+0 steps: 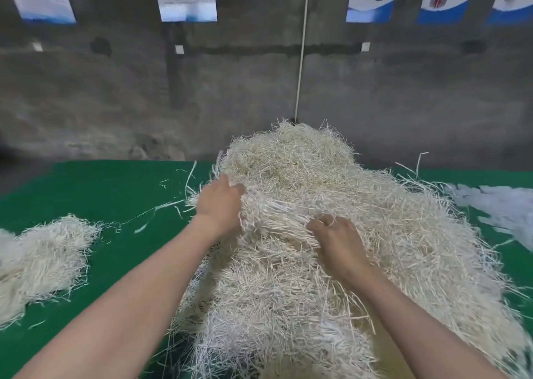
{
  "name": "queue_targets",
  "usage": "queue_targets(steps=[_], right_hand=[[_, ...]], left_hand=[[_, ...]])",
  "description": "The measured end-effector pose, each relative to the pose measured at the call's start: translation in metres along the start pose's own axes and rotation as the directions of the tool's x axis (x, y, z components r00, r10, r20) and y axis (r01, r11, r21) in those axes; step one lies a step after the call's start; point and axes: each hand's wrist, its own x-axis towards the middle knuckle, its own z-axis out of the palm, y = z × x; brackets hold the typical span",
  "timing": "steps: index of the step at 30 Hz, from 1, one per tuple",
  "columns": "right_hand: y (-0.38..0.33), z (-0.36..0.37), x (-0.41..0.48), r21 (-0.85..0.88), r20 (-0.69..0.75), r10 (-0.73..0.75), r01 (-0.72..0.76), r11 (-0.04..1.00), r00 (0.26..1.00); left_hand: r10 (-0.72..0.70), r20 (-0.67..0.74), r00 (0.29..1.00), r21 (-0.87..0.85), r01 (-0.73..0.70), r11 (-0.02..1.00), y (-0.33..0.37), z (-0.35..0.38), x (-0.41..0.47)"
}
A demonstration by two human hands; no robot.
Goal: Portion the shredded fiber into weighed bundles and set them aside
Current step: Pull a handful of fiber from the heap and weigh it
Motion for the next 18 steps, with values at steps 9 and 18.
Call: queue_targets(steps=[9,18], right_hand=[[-0.026,-0.073,0.001,0.25,0.118,-0.016,-0.014,0.968,0.993],[-0.065,-0.022,0.047,0.449,0.253,0.042,-0.156,0.88,0.967]], left_hand=[[-0.366,-0.168,0.915,-0.684,0.159,0.712,0.002,0.001,0.004],[-0.005,0.29,0.957,-0.69,0.205,-0.694,0.013,-0.067,-0.005]])
